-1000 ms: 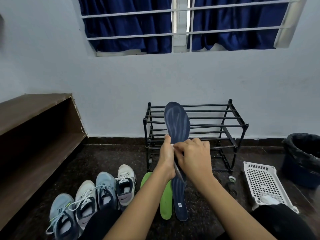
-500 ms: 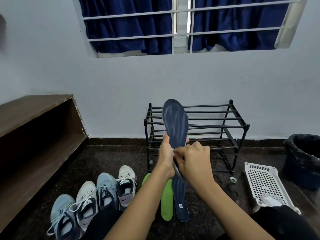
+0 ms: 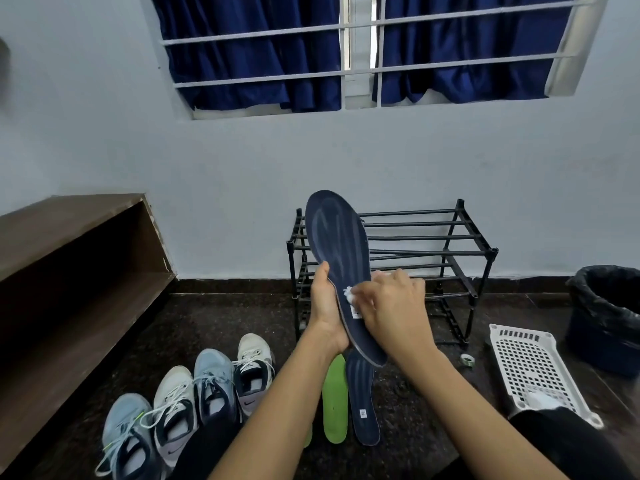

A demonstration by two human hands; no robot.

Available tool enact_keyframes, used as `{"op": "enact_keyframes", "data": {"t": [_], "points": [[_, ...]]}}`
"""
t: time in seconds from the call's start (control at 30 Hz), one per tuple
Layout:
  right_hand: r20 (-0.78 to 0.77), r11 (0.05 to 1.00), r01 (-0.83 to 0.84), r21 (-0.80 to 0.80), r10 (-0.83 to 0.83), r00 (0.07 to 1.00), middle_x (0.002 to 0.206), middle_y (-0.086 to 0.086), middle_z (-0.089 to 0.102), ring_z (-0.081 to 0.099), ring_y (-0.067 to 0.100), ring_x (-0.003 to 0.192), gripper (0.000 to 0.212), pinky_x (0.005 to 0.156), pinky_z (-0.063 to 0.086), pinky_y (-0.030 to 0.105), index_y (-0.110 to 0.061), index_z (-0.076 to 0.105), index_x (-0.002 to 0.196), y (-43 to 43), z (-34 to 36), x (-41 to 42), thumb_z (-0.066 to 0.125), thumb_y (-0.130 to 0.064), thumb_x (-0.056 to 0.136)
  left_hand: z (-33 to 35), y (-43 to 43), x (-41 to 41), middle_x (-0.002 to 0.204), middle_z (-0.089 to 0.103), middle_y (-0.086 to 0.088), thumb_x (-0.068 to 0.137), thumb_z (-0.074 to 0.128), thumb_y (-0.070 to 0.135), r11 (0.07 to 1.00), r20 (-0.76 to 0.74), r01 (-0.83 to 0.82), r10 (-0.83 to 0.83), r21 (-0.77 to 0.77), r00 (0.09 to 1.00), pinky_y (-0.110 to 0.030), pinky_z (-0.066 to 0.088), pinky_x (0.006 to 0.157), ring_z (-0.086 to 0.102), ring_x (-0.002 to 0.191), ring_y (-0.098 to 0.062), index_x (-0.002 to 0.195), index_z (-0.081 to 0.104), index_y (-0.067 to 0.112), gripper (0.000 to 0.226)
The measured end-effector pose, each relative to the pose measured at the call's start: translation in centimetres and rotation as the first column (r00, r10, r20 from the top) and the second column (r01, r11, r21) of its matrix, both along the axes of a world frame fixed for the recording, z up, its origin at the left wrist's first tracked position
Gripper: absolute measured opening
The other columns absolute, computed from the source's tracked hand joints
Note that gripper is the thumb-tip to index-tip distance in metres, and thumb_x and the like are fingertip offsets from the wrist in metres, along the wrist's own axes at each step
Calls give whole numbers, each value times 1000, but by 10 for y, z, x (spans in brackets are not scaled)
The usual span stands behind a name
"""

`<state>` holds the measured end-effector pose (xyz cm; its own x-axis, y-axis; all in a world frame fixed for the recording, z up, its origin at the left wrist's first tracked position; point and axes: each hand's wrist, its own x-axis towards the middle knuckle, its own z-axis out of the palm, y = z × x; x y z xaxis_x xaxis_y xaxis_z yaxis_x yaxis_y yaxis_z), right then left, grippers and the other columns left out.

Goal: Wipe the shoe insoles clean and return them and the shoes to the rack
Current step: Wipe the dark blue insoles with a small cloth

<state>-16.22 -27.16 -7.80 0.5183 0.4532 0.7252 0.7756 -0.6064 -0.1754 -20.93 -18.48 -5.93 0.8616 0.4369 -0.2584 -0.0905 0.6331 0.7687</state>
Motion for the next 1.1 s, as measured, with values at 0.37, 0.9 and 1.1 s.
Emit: {"op": "enact_keyframes", "data": {"t": [0.37,0.9,1.1], "points": [[78,983,164,-77,-158,984,57,-2,59,49,24,64,17,63,23,34,-20,71,66,-1,0,3,61,-28,78,-4,-16,4,77,72,-10,94,23,70,999,-113,37,-37,3,993,-35,52,72,69,71,-25,85,74,11,79],[33,988,138,-70,-136,990,57,-4,59,49,21,63,24,62,10,33,-21,70,67,0,1,-4,53,-31,82,-6,-13,2,76,74,-9,95,22,69,998,-171,17,-6,63,985,-33,54,69,69,75,-24,91,72,11,76],[-15,984,165,-62,-167,986,57,-1,61,50,24,65,13,63,16,34,-17,69,68,-1,1,5,73,-25,77,-8,-18,4,79,73,-9,96,23,67,999,-172,36,-31,30,985,-33,53,70,68,77,-24,95,71,11,73]]}}
